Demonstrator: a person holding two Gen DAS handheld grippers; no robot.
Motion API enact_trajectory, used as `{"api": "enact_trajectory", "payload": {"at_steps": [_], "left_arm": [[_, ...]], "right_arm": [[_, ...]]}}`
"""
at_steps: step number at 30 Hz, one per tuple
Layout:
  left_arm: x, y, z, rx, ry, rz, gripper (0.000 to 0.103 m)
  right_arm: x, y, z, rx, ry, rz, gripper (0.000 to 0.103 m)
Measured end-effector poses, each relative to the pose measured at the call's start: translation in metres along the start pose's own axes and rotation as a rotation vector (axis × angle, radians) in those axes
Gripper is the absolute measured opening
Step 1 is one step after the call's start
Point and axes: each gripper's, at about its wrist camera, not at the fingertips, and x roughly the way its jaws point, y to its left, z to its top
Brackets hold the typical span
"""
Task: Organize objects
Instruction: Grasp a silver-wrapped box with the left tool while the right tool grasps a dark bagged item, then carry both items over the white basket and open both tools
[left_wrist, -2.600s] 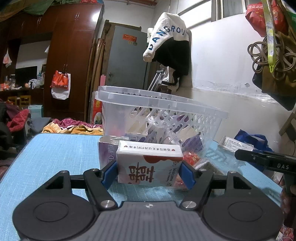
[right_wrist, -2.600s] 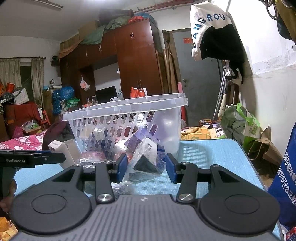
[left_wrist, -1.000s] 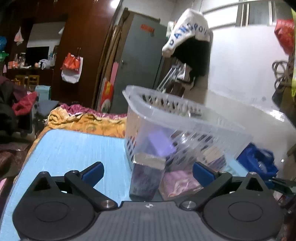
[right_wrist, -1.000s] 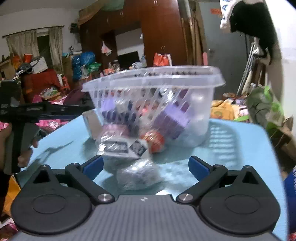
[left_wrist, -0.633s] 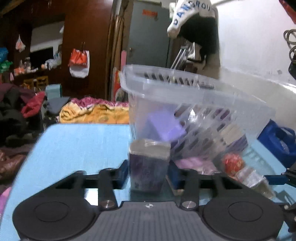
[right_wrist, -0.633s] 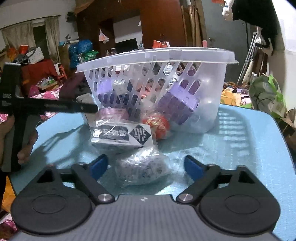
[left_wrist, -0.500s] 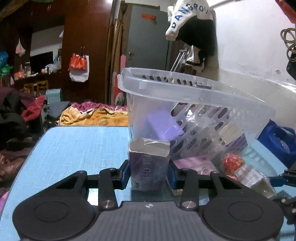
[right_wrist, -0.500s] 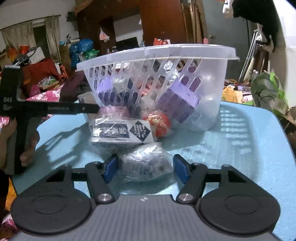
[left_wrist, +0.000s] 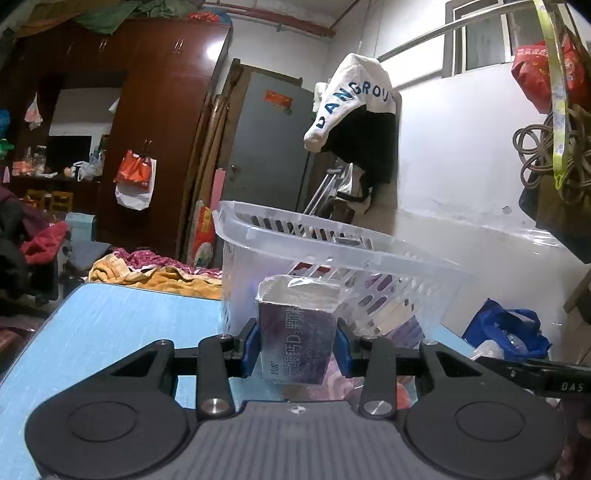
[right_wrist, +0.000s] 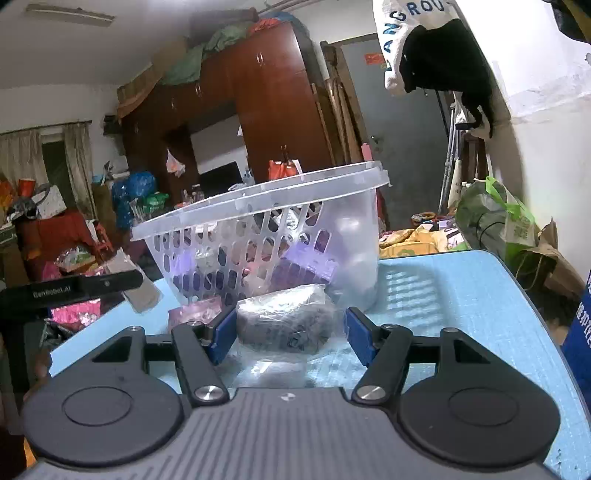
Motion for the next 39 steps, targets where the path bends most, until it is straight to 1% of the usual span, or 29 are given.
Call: {"api": "enact_trajectory", "payload": {"at_steps": [5, 8, 18, 24, 26, 28, 30, 31, 33, 34, 36, 37, 39], "left_arm": [[-0.001, 0.000, -0.002, -0.013, -0.003, -0.006, 0.045], [-0.008, 0.000, -0.006, -0.011, -0.001, -0.009, 0.045], [-0.008, -0.001, -0.007, -0.005, 0.004, -0.006, 0.045], [-0.010, -0.001, -0.008, -0.012, -0.008, -0.007, 0.045], [-0.015, 0.002, -0.008, -0.024, -0.033, -0.030, 0.045], [-0.023, 0.003, -0.007, -0.047, -0.066, -0.076, 0.045], [-0.031, 0.002, -0.002, -0.079, -0.081, -0.123, 0.045], [-0.033, -0.001, 0.003, -0.075, -0.087, -0.141, 0.045], [-0.039, -0.010, 0.022, -0.053, -0.121, -0.162, 0.045], [-0.039, -0.014, 0.038, -0.050, -0.136, -0.170, 0.045], [-0.030, -0.022, 0.069, -0.046, -0.144, -0.179, 0.045], [-0.021, -0.026, 0.084, -0.043, -0.141, -0.173, 0.045], [0.000, -0.034, 0.110, -0.030, -0.120, -0.161, 0.045]], "right_arm": [[0.002, 0.002, 0.002, 0.003, -0.010, -0.003, 0.066], [0.002, 0.001, 0.002, 0.001, -0.017, -0.003, 0.066], [0.000, 0.002, 0.001, 0.000, -0.025, -0.003, 0.066], [-0.004, 0.002, 0.003, 0.003, -0.042, 0.002, 0.066], [-0.010, 0.004, 0.002, 0.005, -0.091, 0.032, 0.066], [-0.016, 0.007, 0.005, 0.011, -0.114, 0.056, 0.066], [-0.022, 0.012, 0.014, -0.006, -0.136, 0.074, 0.066], [-0.027, 0.015, 0.021, -0.020, -0.155, 0.078, 0.066], [-0.035, 0.023, 0.045, -0.050, -0.205, 0.097, 0.066], [-0.036, 0.027, 0.058, -0.069, -0.224, 0.103, 0.066], [-0.028, 0.037, 0.090, -0.140, -0.248, 0.074, 0.066], [-0.019, 0.042, 0.106, -0.173, -0.245, 0.050, 0.066], [0.007, 0.044, 0.134, -0.209, -0.209, 0.017, 0.066]]}}
